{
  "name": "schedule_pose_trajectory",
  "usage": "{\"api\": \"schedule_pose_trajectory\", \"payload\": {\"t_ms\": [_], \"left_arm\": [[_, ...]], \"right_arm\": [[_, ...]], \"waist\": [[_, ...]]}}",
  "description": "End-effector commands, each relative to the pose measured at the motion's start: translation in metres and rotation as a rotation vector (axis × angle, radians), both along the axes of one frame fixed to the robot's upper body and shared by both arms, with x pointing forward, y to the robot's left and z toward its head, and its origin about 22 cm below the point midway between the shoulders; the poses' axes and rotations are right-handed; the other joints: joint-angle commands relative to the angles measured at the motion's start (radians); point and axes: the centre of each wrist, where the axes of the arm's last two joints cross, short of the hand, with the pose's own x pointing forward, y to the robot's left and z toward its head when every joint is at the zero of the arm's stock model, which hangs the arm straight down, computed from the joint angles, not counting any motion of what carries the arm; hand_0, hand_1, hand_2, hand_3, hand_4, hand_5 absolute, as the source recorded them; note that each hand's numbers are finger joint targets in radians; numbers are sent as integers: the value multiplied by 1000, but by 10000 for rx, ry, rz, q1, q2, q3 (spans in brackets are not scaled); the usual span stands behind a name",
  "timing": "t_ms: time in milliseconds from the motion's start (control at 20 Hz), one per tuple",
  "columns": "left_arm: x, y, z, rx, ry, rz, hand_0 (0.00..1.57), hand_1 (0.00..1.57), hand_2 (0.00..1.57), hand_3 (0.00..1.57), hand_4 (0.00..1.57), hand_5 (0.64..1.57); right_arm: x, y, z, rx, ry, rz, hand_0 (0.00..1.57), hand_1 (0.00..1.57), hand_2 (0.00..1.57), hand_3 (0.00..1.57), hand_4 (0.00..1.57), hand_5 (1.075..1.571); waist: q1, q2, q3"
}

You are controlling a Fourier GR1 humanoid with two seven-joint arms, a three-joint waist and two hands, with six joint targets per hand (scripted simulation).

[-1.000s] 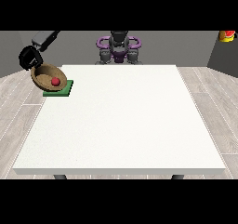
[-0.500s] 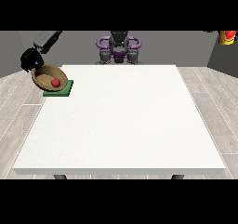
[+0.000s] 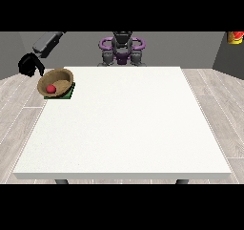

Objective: Pick the cup and pour the ball into the bowl, then pick the bowl and place it on the pad

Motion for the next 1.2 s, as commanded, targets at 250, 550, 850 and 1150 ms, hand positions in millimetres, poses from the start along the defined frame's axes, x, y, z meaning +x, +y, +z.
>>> {"api": "schedule_pose_trajectory", "payload": {"t_ms": [250,550,850,1150], "left_arm": [[-11,22,-10,158,-127,301,0,0,0,0,1187,1564],[-18,34,34,82,-842,500,0,0,0,0,1193,1567],[1,-2,-7,146,-149,-127,0,0,0,0,1206,1569],[11,-23,-45,-147,1073,185,0,0,0,0,1190,1569]], "right_arm": [[26,51,-18,645,-481,71,1451,1451,1383,753,0,1540],[26,28,9,-300,-1018,277,931,931,1103,1043,162,1509],[22,21,4,-693,555,888,0,0,0,0,0,1407],[25,12,33,-1056,1241,1553,0,0,0,0,200,1375]], "waist": [[115,167,27],[-3,817,32],[558,216,40],[-95,-1343,30]]}}
